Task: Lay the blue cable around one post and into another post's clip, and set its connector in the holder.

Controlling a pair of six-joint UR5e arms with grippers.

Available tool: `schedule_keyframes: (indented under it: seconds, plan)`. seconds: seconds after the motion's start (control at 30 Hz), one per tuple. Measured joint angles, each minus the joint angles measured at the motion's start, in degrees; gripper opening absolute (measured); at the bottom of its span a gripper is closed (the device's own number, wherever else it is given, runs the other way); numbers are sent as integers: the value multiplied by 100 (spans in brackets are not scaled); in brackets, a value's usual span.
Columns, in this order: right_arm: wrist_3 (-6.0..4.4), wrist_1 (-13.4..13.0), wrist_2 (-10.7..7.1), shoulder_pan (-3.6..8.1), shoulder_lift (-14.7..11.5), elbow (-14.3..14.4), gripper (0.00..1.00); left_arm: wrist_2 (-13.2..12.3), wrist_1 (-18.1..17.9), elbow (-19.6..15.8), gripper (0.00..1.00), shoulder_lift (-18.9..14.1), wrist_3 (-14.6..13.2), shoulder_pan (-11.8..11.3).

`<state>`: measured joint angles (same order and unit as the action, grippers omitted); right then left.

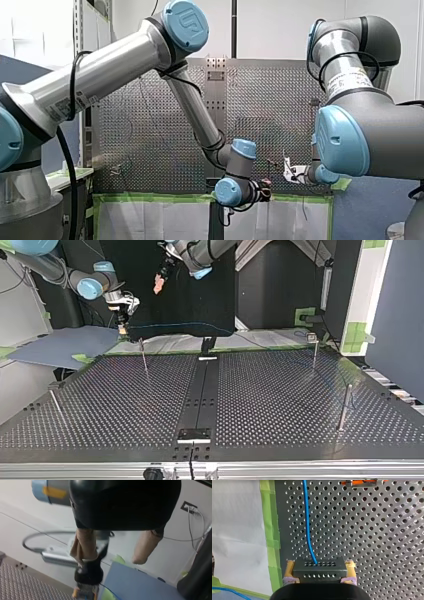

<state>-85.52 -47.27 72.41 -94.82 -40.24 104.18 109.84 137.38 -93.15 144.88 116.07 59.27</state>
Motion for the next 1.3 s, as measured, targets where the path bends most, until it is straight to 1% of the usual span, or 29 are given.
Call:
schedule_keyframes:
  seconds: [0.13,0.27,0.57,0.73,0.9,1.0,1.23,1.3]
  plan:
    - [5,2,1,-4,1,0,0,-5,57,209,100,247,13,-85]
    - [7,-3,2,-5,1,-1,0,30,143,387,100,370,25,-170]
    - [3,-11,2,-6,2,-2,0,181,261,848,100,400,16,-349]
    - [1,-16,2,-3,3,-2,0,206,271,923,100,402,12,-406]
    - [-13,-19,7,25,4,-2,0,211,274,934,100,403,9,-423]
    - [-9,-11,9,33,4,-2,0,218,287,954,100,403,5,-525]
    - [-13,-10,10,31,3,-5,0,192,358,1095,100,405,3,-911]
    - [-19,-15,10,31,3,-5,0,175,415,1148,100,420,3,-969]
